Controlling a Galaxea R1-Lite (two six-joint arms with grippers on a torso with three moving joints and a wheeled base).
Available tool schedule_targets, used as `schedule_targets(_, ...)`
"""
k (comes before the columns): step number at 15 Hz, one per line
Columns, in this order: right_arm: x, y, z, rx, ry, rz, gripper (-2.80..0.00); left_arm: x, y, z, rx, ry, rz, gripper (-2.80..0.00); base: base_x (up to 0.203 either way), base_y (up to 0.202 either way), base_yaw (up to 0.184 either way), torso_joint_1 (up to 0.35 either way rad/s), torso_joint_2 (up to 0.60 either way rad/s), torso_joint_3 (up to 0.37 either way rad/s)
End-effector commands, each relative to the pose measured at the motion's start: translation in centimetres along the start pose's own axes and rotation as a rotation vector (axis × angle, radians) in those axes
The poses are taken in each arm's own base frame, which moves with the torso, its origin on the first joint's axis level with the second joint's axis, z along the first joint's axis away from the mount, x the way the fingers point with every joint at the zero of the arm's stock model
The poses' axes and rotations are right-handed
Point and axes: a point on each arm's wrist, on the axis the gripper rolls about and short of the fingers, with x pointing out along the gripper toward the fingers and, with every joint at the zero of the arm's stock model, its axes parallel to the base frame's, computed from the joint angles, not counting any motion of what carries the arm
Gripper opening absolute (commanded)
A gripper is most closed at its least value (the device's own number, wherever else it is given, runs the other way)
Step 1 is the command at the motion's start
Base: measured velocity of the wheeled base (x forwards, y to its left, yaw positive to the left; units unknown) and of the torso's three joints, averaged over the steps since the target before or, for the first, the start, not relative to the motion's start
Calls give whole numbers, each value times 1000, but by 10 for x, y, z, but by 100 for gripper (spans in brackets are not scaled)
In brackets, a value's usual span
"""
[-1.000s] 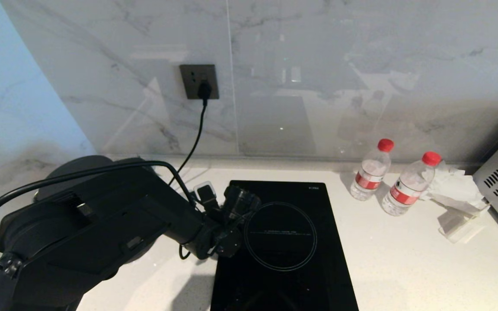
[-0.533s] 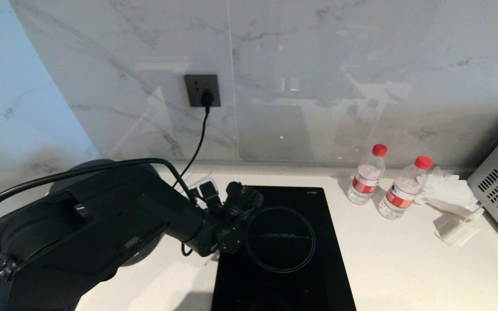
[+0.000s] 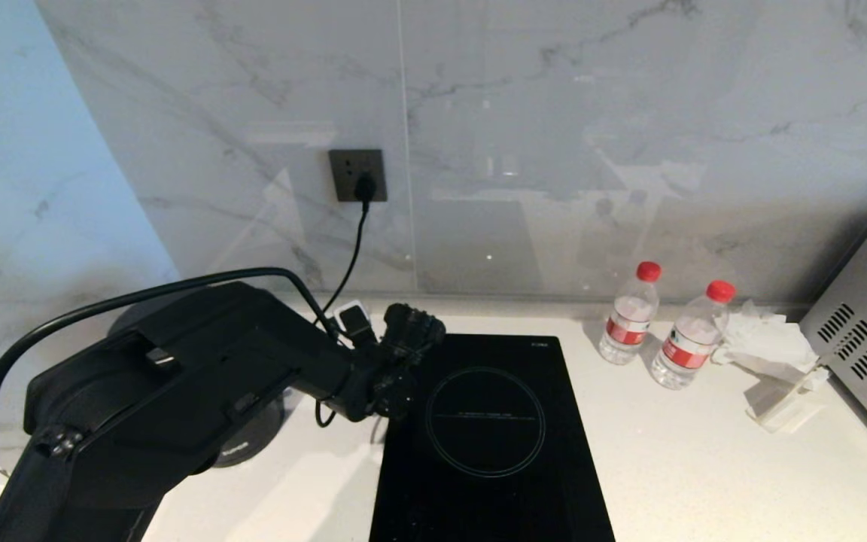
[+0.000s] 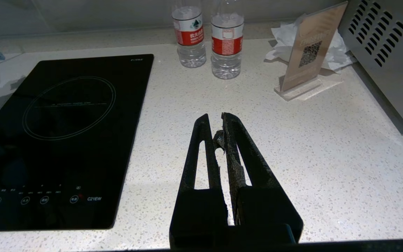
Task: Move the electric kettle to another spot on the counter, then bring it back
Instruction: Finish boiling water
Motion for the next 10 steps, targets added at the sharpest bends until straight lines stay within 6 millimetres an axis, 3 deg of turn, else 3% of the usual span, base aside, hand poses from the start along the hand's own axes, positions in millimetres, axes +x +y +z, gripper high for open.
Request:
schedule_targets(1, 0, 0, 0, 1, 0, 0, -280, 30, 8, -2, -5, -9, 83, 0, 0, 0, 0, 0, 0, 0)
schedule_targets(10, 0, 0, 0, 1, -1, 0, -280, 36, 16, 9, -27, -32, 122, 0, 0, 0, 0, 0, 0, 0)
